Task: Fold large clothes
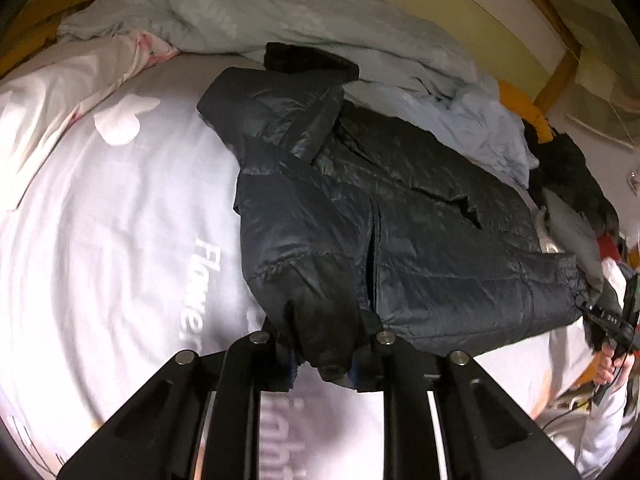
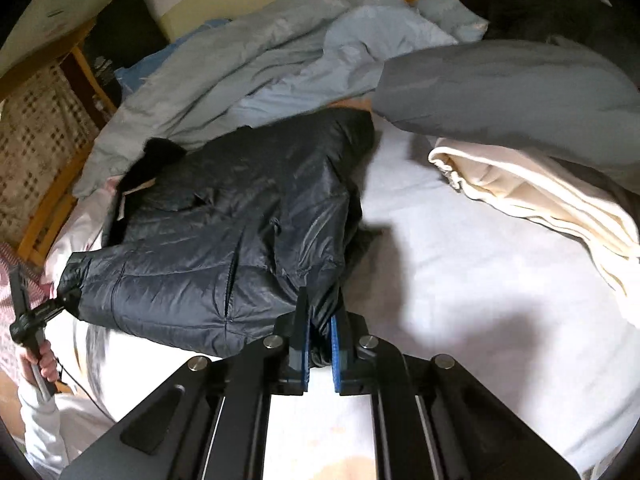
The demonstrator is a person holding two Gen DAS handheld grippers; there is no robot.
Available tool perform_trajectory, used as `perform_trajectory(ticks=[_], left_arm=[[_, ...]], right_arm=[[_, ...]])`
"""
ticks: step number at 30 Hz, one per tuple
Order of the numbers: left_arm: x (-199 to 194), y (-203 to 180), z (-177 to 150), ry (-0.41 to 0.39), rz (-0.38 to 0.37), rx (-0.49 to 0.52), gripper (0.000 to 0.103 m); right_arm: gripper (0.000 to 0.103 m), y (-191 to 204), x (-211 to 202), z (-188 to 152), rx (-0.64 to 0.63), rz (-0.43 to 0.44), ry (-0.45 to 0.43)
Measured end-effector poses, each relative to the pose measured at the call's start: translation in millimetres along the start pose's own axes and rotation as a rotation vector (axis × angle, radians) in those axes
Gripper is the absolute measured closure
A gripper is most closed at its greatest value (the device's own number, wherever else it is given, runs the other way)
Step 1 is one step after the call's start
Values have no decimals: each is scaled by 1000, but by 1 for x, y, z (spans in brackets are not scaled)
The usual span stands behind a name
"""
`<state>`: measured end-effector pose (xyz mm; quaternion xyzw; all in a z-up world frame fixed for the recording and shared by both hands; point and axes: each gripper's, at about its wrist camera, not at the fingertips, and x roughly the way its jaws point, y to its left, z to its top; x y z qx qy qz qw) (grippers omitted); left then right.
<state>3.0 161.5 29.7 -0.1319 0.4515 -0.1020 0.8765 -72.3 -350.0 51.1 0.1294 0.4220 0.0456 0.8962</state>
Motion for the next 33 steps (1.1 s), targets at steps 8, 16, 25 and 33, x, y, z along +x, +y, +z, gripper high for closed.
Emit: perform_trajectory(ticks=[8, 16, 25, 33], left_arm=[[21, -13, -14, 24, 170, 114, 60], [-20, -27, -1, -185, 146, 170, 50], [15, -89, 7, -213, 131, 375, 49], [-1, -102, 11, -284, 176, 386, 39]], right_arm=[[90, -9, 40, -15, -13, -113, 113], [78, 7, 13, 6, -69, -238, -92], [78, 58, 38, 14, -197, -162, -85], [78, 67, 62, 14, -227, -189, -67]])
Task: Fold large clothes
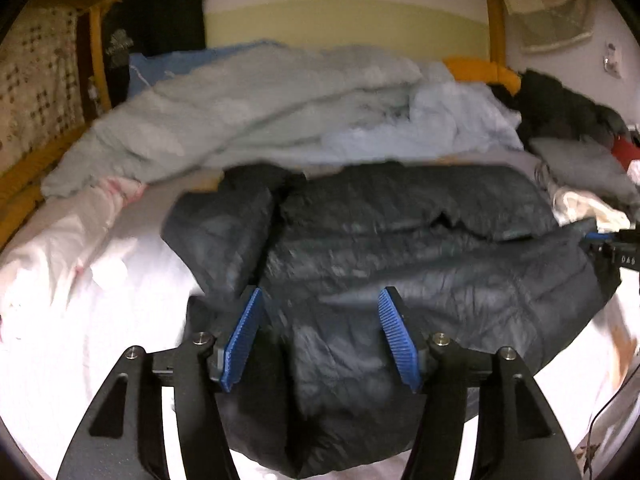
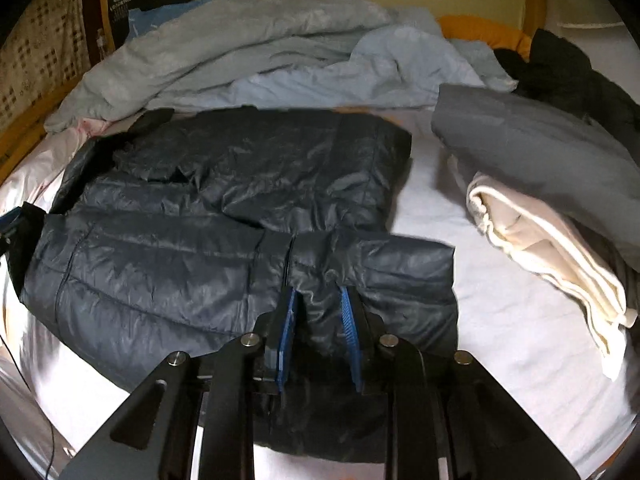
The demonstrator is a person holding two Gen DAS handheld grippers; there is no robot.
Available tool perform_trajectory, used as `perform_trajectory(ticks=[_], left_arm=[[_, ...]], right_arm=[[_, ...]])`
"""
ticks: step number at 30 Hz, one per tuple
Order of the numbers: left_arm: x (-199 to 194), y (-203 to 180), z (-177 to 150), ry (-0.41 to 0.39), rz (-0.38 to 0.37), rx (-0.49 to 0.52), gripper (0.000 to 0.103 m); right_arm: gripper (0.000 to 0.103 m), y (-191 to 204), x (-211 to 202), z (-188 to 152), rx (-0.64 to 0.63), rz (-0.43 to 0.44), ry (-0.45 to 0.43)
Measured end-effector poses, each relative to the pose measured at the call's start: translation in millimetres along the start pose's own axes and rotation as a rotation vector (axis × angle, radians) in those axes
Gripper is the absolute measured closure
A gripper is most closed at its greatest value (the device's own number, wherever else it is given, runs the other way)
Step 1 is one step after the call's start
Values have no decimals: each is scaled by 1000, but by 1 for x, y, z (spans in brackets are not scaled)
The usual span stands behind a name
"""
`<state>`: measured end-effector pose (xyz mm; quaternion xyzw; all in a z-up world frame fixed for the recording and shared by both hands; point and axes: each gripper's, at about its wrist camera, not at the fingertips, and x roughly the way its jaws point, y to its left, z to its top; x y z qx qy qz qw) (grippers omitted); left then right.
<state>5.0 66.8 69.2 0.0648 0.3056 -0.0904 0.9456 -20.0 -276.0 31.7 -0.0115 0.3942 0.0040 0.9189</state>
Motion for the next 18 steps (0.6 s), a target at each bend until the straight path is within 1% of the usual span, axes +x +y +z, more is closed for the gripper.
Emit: perform_trajectory(ticks=[1, 2, 4, 6, 7, 9, 10, 11, 12, 13, 14, 15, 16, 18], left_arm=[[-12, 4, 3, -38, -11, -2, 36], [-20, 5, 5, -69, -22, -6, 29], [-38, 10, 7, -132, -17, -25, 27], [-48, 12, 10, -174, -49, -45, 25], [-48, 10, 11, -177, -73, -46, 25], [-36, 2, 10, -141, -92, -23, 25], [-25, -4, 8, -110, -98, -14, 25], [-16, -9, 6, -82, -112, -14, 25], [-3, -15, 1, -46, -143, -31, 25], [10, -20, -4, -11, -184, -59, 26], [20, -26, -8, 24, -214, -66, 30], [33, -35, -13, 68, -227, -51, 35], [41, -44, -17, 89, -215, -30, 36], [56, -59, -26, 114, -174, 15, 36]], right_arm=[[78, -3, -7, 2, 6, 6, -24], [78, -5, -11, 3, 14, 7, -35], [78, -10, -20, 6, 40, 16, -59], [78, -12, -24, 9, 56, 35, -66], [78, -12, -24, 10, 64, 47, -69], [78, -10, -22, 11, 67, 70, -66], [78, -7, -19, 11, 64, 77, -59], [78, -2, -14, 10, 56, 83, -49], [76, 3, -10, 9, 45, 83, -36], [69, 8, -6, 7, 32, 80, -25], [59, 15, -1, 4, 9, 75, -11], [53, 21, 4, 2, -14, 77, 0], [51, 25, 8, 0, -31, 79, 9], [51, 29, 16, -3, -43, 72, 24]])
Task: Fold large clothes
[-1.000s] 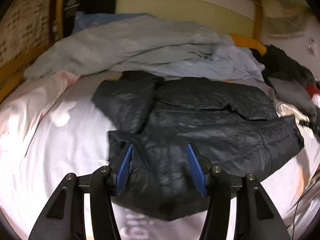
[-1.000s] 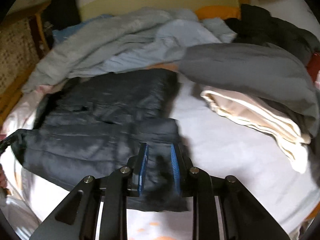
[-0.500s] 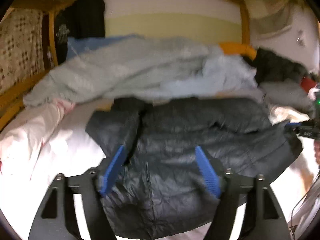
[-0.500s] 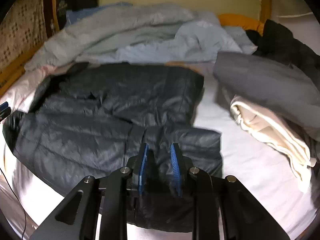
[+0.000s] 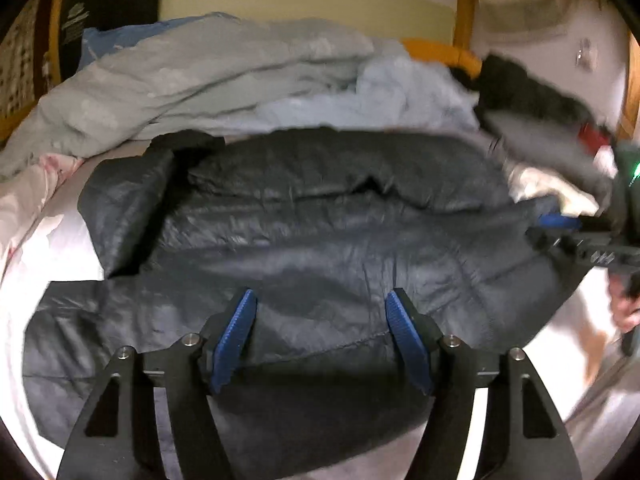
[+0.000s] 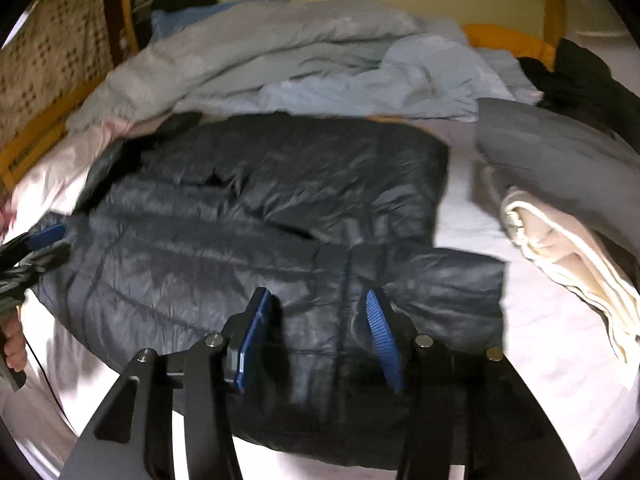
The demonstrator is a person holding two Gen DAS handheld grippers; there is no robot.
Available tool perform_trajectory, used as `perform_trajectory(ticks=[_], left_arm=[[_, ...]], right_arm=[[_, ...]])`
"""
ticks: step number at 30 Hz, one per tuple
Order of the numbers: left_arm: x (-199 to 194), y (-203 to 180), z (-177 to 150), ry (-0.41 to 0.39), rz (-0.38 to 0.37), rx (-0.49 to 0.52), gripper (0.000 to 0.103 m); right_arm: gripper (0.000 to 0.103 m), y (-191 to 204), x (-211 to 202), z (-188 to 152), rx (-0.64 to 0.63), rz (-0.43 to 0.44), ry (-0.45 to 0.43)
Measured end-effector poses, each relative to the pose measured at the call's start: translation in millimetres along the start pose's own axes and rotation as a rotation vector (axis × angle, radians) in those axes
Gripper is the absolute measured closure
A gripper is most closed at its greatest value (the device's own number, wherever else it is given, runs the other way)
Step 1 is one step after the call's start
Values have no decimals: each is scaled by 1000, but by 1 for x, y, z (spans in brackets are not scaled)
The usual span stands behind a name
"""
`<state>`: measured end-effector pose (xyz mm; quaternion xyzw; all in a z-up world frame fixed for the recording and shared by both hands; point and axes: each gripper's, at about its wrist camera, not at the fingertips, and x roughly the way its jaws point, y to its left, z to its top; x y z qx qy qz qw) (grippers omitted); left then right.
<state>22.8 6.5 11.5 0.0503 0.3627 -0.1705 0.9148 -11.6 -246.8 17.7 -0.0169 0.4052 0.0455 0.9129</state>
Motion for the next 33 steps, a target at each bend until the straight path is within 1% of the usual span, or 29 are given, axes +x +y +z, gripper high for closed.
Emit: perform_trajectory(ticks=[2, 5, 7, 11, 14, 16, 18, 19, 21, 23, 25, 26, 29, 31, 33], left_arm=[[13, -3, -5, 20, 14, -5, 35], [28, 3, -9, 50, 6, -61, 33], [35, 2, -12, 58, 25, -56, 31], [47, -6, -14, 86, 73, -21, 31], [51, -12, -15, 116, 115, 19, 31], [48, -11, -13, 125, 114, 0, 31], [41, -3, -10, 124, 77, -69, 34], [37, -2, -8, 113, 65, -82, 34], [26, -7, -6, 78, 72, -58, 35], [13, -16, -5, 32, 57, -33, 35], [0, -25, -4, -4, 4, -20, 35], [-3, -29, -4, -8, -10, -17, 35], [-7, -45, -10, 7, -31, 13, 35], [1, -54, -15, 41, -11, 51, 35], [12, -54, -18, 81, -15, 49, 33]], right_arm=[[44, 0, 13, -3, 8, -7, 27], [38, 0, 34, -6, -3, -17, 80], [37, 4, 46, -7, -29, -26, 101], [36, 9, 57, -11, -49, -52, 109], [35, 15, 58, -12, -88, -83, 129], [36, 19, 53, -9, -96, -97, 133], [35, 16, 45, -8, -70, -82, 122], [35, 16, 39, -8, -54, -66, 111], [35, 19, 21, -8, -39, -22, 66], [35, 24, 6, -8, -46, 21, 32], [35, 33, -7, -9, -56, 79, 9], [35, 36, -10, -10, -58, 101, 9], [35, 45, -9, -14, -52, 154, 42], [35, 47, 2, -19, -44, 153, 83], [35, 49, 15, -25, -42, 144, 121]])
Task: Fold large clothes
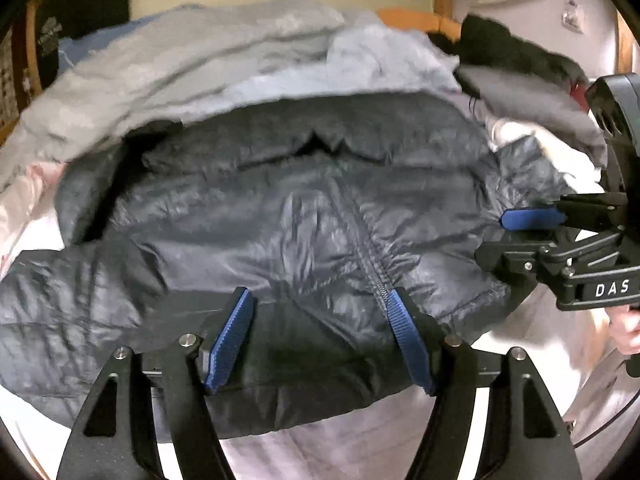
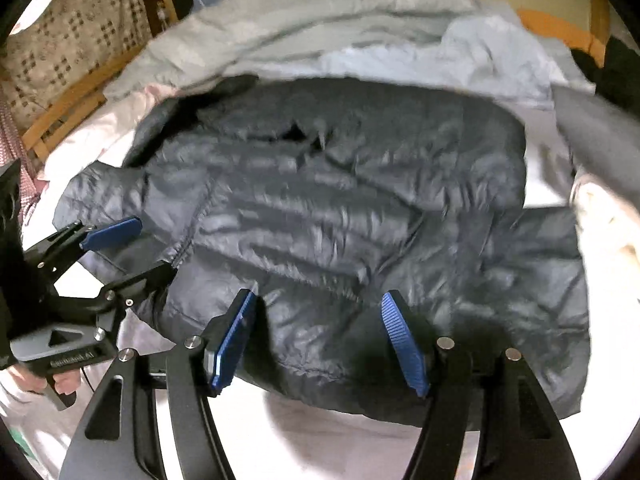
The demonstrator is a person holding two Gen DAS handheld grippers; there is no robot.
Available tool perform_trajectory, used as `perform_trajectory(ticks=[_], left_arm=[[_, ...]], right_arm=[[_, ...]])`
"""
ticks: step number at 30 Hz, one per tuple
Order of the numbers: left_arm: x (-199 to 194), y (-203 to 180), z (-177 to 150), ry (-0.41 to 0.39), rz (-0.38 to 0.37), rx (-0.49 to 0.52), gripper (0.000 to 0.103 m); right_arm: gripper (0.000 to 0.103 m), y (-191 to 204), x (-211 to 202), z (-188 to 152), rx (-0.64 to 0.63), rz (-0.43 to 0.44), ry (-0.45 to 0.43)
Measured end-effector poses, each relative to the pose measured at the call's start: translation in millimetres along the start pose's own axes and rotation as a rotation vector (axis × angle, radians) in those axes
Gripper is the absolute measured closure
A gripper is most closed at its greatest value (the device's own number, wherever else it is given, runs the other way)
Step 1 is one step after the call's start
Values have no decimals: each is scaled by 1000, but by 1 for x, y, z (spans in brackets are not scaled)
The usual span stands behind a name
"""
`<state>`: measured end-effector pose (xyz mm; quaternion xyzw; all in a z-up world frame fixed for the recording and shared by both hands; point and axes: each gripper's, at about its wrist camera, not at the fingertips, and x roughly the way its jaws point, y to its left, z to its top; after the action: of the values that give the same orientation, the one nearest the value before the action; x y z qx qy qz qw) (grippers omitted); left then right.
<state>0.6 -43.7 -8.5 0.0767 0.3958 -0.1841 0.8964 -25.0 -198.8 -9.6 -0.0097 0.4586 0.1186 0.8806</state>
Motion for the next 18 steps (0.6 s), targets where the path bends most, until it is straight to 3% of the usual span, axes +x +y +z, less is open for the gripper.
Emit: perform_trajectory(ticks=[10, 16, 18], left_arm=[[21, 4, -8, 41, -8, -23, 29], [22, 6, -7, 47, -12, -32, 29], [21, 7, -6, 52, -20, -49, 29]], right_arm=[[33, 16, 29, -5, -115, -124, 30], [33, 7, 22, 3, -50, -70, 21], [44, 2, 12, 13, 21, -7, -3]])
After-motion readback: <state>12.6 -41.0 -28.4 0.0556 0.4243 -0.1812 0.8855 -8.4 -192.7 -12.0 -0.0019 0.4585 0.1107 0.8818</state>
